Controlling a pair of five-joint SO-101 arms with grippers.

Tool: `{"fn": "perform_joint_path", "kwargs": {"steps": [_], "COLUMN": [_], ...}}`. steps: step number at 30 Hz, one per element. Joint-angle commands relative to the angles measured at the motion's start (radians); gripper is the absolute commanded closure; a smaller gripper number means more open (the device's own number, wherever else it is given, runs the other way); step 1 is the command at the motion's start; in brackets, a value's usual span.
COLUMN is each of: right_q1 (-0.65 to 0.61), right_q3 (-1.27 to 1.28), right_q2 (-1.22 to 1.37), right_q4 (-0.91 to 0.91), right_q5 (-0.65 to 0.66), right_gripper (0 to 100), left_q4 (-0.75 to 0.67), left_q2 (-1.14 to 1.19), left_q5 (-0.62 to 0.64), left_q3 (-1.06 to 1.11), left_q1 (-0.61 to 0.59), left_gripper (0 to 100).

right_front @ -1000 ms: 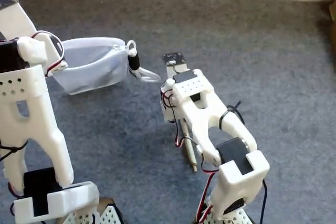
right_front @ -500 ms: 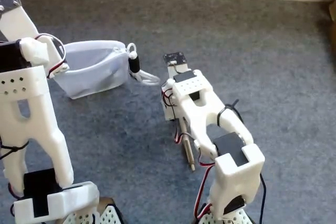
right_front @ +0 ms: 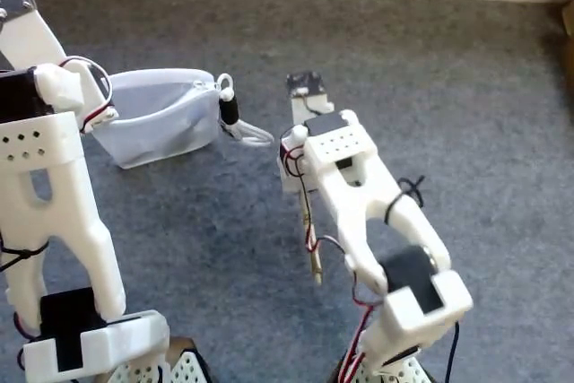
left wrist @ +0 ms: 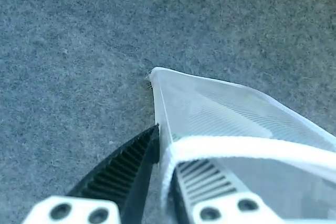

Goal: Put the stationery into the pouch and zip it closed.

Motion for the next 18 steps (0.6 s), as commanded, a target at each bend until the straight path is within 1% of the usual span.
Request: {"fn": "perform_joint_path", "kwargs": {"steps": [1,5,12,15,18], "right_q1": [0.007,-0.012,-0.124,-0.171,-0.193], "right_q3": [-0.004,-0.001,-0.021,-0.090,-0.183], "right_q2": [-0.177,-0.306,-0.489,-0.529,-0.533], "right_q4": [0.031,0.031,0.012,-0.007,-0.007], "right_q5": [0.012,0.012,0.012,0.012,0.012], "right_gripper": [99.4,99.4,99.4,99.4,99.4], "left_q4": [-0.032,-0.032,-0.029,-0.029,-0.029], "left_q2": [-0.016,-0.016,-0.016,-0.016,-0.016], "left_q5": [0.000,0.000,0.002,0.002,0.002], "left_q3": [-0.005,-0.005,-0.005,-0.005,-0.005], "left_q1": [-0.018,-0.018,-0.018,-0.018,-0.016], "left_gripper": [99,99,99,99,99]}}
